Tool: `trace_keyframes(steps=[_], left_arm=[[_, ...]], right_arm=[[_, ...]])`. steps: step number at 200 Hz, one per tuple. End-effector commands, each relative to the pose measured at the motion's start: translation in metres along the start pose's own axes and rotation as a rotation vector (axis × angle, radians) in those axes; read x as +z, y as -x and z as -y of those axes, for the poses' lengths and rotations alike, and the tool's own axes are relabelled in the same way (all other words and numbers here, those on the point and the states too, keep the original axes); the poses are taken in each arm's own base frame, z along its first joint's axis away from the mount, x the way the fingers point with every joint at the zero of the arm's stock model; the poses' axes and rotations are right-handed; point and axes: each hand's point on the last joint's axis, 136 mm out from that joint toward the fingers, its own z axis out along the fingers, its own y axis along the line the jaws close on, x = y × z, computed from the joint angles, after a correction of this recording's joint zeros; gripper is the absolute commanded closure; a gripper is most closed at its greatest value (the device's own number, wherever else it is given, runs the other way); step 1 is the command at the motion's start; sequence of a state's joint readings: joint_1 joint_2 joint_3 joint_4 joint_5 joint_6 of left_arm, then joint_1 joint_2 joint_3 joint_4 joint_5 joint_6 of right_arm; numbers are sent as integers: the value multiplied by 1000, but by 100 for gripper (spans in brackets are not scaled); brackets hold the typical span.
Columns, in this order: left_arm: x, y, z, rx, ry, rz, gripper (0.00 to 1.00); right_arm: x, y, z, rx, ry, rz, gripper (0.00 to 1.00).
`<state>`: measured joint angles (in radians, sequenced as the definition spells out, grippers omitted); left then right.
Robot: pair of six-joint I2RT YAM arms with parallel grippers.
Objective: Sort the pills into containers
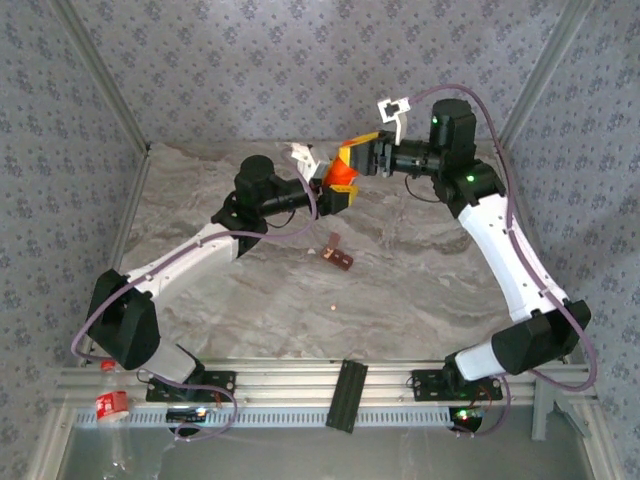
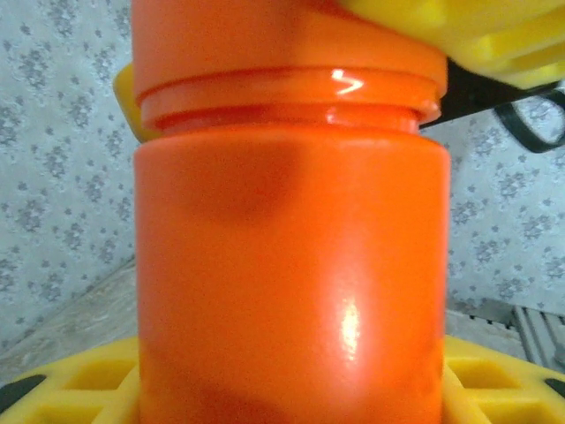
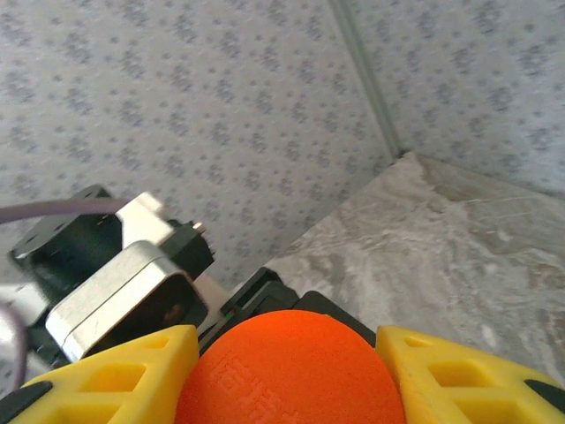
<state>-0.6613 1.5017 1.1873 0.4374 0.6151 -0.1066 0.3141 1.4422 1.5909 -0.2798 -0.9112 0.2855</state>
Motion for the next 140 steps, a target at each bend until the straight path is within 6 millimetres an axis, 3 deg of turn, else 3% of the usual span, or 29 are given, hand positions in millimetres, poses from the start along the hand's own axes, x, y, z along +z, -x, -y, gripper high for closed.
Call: trace_keyframes(steps=[1, 35, 70, 78, 86, 103, 127, 140], left_arm=[[-5, 32, 31, 1, -155, 59, 100], [-12, 40, 49, -58, -287, 71, 100], [-10, 38, 49, -83, -309, 57, 100], [-8, 36, 44, -84, -286, 51, 100], [-7, 33, 40, -77, -261, 47, 100], [-6, 28, 27, -53, -168, 45, 100], [-8, 19, 3, 30, 18, 30, 100], [-9, 13, -10, 84, 123, 21, 100]], right_arm=[[-22, 12, -22, -109, 205, 2, 68], [-32, 16, -32, -118, 306, -22, 70], [-32, 16, -31, -125, 304, -18, 68], [-31, 17, -27, -112, 287, -14, 59], [-30, 17, -23, -86, 259, -9, 43], [-32, 31, -12, -59, 142, 72, 21], [-42, 49, 2, 34, -41, 173, 13], [-47, 55, 19, 159, -163, 198, 12]])
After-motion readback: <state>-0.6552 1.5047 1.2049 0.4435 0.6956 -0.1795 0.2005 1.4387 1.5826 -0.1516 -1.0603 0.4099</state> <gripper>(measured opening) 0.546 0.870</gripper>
